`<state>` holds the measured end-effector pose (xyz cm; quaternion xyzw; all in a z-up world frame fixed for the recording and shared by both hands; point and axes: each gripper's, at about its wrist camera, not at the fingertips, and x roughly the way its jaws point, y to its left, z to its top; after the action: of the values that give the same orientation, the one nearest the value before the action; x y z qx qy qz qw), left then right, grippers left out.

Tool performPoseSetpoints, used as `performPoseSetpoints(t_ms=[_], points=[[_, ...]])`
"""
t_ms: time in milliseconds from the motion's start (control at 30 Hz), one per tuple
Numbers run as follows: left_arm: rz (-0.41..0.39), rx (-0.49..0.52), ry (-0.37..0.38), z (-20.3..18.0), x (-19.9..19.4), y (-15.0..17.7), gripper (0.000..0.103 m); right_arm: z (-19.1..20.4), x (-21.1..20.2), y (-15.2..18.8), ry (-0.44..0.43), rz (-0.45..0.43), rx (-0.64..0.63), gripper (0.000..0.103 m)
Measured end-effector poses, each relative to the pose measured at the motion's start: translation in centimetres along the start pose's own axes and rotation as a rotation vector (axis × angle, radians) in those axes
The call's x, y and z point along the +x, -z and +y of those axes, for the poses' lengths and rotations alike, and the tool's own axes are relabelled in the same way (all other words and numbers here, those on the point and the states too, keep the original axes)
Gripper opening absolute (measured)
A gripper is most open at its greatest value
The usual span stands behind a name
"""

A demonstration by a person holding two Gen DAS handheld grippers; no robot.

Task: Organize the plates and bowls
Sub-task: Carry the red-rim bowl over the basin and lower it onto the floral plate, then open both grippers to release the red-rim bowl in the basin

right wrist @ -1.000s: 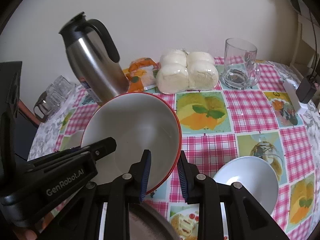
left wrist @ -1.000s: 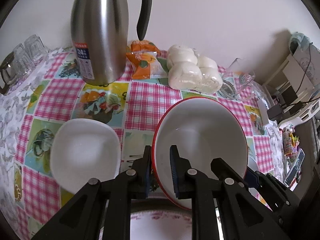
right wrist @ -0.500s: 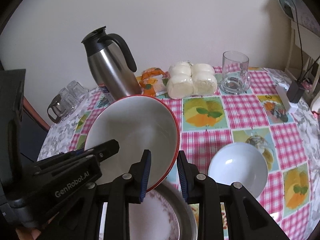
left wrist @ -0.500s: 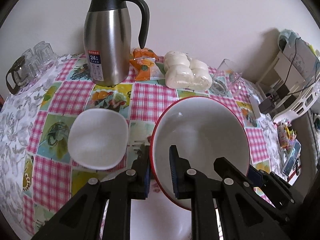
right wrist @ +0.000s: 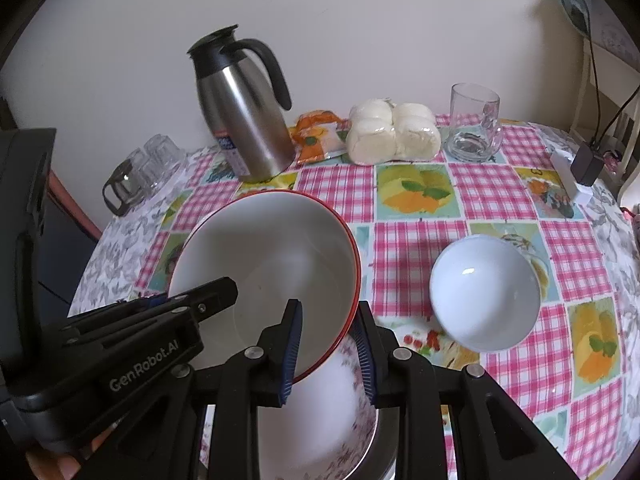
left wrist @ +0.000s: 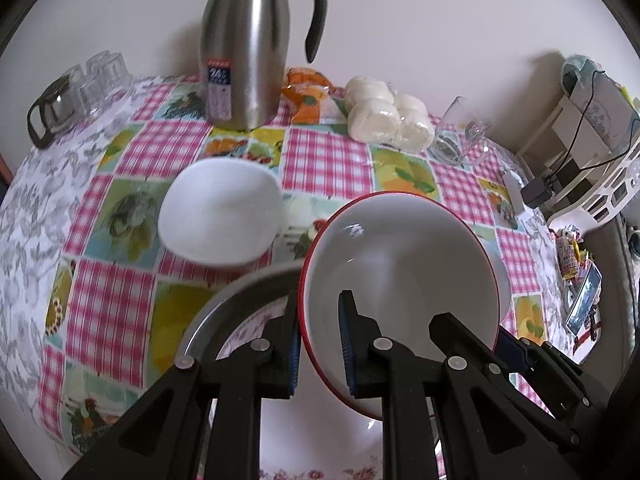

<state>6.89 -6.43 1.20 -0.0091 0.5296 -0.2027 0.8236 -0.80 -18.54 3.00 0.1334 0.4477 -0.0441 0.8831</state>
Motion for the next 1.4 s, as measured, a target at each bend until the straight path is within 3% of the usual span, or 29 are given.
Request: performPoseSetpoints(t_ms=[700, 1400], points=[[0.096, -0.043, -0.058, 2.2, 0.7, 4.1, 0.018, 2.3, 0.9, 5.0, 0.007, 0.098, -0.042, 0.028], [0.130, -0.051, -0.070, 2.6, 1.7, 4.2, 0.018, 2.3, 2.1, 5.2, 0.009, 0.133, -0.052, 0.028]])
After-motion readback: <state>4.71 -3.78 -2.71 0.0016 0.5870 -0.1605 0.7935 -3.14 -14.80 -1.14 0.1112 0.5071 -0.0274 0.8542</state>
